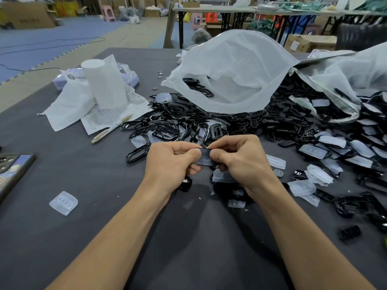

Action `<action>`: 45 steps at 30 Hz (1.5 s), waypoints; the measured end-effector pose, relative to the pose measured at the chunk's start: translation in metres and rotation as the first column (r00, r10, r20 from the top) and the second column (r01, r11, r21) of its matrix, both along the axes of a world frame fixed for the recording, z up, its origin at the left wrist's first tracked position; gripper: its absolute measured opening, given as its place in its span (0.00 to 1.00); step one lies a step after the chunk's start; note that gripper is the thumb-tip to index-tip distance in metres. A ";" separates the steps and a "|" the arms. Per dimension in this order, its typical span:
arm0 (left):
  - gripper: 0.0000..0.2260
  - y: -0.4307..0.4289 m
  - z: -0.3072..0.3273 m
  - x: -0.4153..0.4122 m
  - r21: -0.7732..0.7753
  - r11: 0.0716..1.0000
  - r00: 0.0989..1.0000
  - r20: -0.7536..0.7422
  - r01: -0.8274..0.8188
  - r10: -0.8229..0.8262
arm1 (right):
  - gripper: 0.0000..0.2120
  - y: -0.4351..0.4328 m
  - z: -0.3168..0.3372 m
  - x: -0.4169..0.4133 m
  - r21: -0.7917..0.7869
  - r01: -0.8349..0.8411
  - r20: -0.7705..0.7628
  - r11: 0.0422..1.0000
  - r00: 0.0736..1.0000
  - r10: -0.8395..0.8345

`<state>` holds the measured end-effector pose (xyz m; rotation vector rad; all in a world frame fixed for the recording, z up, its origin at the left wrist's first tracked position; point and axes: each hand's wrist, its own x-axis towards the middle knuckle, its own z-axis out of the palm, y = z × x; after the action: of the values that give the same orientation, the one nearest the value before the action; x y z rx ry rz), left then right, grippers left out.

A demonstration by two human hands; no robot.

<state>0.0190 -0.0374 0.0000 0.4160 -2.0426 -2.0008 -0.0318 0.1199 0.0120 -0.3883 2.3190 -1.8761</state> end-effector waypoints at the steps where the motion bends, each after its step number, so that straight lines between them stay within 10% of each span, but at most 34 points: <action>1: 0.07 0.000 0.000 0.000 0.001 1.000 1.000 -0.003 -0.006 0.006 | 0.11 0.000 0.000 0.000 -0.009 0.007 0.001 1.000 1.000 -0.007; 14: 0.06 0.004 -0.003 -0.002 0.024 0.999 0.998 -0.049 -0.047 0.048 | 0.12 -0.002 0.001 0.004 -0.018 -0.011 0.065 1.000 0.998 0.012; 19: 0.10 0.003 -0.005 -0.002 0.017 0.997 0.997 -0.041 -0.069 0.070 | 0.15 0.004 0.006 0.012 0.381 0.088 -0.318 0.920 0.947 0.041; 27: 0.02 0.002 -0.008 0.001 -0.107 0.993 0.998 -0.056 -0.048 0.042 | 0.18 0.019 0.016 0.003 0.466 0.104 -0.268 0.878 0.963 0.028; 38: 0.07 0.004 -0.003 0.010 -0.583 0.782 0.975 -0.094 -0.219 0.203 | 0.20 0.167 0.054 -0.062 0.854 0.305 -0.208 0.421 0.943 -0.260; 45: 0.12 0.006 0.004 0.016 -0.731 0.664 0.982 -0.050 -0.161 0.183 | 0.17 0.126 0.042 -0.049 0.725 0.282 -0.241 0.628 0.959 -0.151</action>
<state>0.0355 -0.0317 0.0044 0.4297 -2.4859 -0.9167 -0.0812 0.2462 0.0543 -0.1418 3.0905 -0.7606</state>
